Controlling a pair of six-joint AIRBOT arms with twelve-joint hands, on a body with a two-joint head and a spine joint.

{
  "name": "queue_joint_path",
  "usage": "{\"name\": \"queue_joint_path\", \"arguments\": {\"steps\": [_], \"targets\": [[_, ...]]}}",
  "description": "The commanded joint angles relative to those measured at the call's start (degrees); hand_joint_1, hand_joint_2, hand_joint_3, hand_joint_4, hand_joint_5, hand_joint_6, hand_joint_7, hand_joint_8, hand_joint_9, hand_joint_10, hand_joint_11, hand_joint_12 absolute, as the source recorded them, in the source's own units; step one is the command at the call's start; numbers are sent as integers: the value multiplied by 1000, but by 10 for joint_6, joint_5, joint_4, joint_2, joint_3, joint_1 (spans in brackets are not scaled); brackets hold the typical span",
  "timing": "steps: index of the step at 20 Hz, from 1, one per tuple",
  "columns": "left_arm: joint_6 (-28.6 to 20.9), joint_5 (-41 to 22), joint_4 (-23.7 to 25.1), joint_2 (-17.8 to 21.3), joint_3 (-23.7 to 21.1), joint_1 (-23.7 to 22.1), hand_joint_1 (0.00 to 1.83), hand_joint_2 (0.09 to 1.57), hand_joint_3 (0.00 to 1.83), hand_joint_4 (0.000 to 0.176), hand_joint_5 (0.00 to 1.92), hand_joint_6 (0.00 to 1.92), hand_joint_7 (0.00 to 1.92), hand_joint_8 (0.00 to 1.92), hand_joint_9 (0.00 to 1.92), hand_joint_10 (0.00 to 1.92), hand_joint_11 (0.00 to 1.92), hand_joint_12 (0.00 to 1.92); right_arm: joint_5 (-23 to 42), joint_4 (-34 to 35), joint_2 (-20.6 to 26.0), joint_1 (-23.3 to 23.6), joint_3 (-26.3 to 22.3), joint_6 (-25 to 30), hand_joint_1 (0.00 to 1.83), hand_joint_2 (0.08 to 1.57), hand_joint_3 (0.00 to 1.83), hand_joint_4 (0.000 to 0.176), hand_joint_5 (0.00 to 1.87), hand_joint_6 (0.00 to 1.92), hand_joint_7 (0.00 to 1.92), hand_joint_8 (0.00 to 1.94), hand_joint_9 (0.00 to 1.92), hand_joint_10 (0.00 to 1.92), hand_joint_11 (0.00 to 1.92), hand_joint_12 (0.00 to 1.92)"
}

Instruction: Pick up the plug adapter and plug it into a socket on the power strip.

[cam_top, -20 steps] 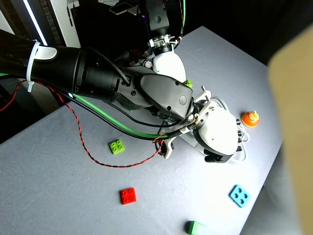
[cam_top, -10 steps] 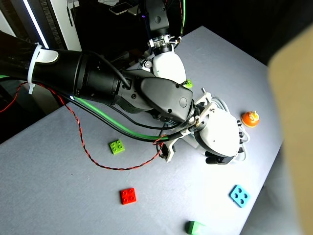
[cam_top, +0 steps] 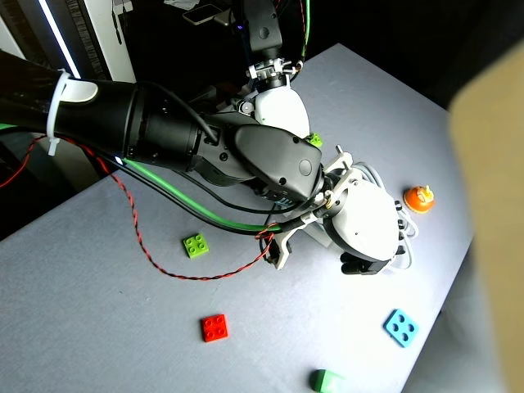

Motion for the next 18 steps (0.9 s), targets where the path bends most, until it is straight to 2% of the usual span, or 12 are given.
{"name": "queue_joint_path", "arguments": {"steps": [1,3,4,5,9,10,11,12,13,15,16,18], "targets": [[-6,-8,2,2,3,2,0,1209,1,0,10,0,4,1,11,0,0,152,-25,-2,2,0,-6,0,1383,1109,2,0,846,906,1012,956,1032,1201,956,1139],[-6,-8,2,2,5,1,0,1210,0,0,19,2,4,1,0,0,0,103,-23,-3,4,1,-8,0,1383,1116,1,0,818,935,998,981,1028,1213,958,1150],[-6,-8,2,2,5,2,0,1208,0,0,40,1,17,0,9,0,0,133,-23,-3,5,1,-8,0,1284,1136,1,0,817,1027,1035,1054,1039,945,971,1136],[-6,-8,2,2,5,2,0,1203,0,0,45,0,23,1,17,1,0,162,-23,-3,6,1,-9,0,1361,1125,7,0,794,970,998,1009,1020,1180,973,1140],[-6,-8,2,4,4,6,0,1210,1,0,52,1,50,4,41,4,0,211,-22,-3,9,1,-12,0,1384,1109,0,0,837,921,1021,939,1033,1201,963,1136],[-6,-8,2,4,4,6,0,1214,1,0,41,1,38,3,34,2,0,186,-21,-3,10,1,-13,0,1283,1136,3,0,811,1035,1040,1045,1028,953,963,1137],[-6,-8,2,4,4,6,0,1220,4,0,50,5,41,5,34,2,0,180,-21,-3,10,2,-14,0,1358,1136,0,0,786,984,984,1034,999,1207,933,1173],[-6,-8,2,4,4,6,0,1216,1,0,60,4,50,4,48,3,0,221,-21,-3,10,3,-14,0,1375,1130,0,0,790,970,976,1021,1007,1242,946,1182],[-6,-8,2,5,4,7,0,1214,0,0,66,3,58,4,56,4,0,243,-21,-3,10,5,-14,0,1279,1142,0,0,812,1033,1021,1078,1017,978,955,1177],[-6,-8,2,6,3,10,0,1211,0,0,38,2,26,4,19,3,0,154,-22,-3,10,7,-14,0,1256,1138,0,0,836,1033,1046,1062,1060,781,948,1140],[-6,-8,2,7,3,10,0,1213,0,0,36,1,27,4,21,4,0,151,-24,-3,10,8,-14,0,1359,1111,0,0,855,920,1032,959,1039,1108,958,1131],[-6,-8,2,7,2,10,0,1219,1,0,26,0,19,0,12,0,0,120,-28,-3,11,7,-14,0,1378,1130,1,0,781,971,984,1010,1002,1250,946,1162]]}}
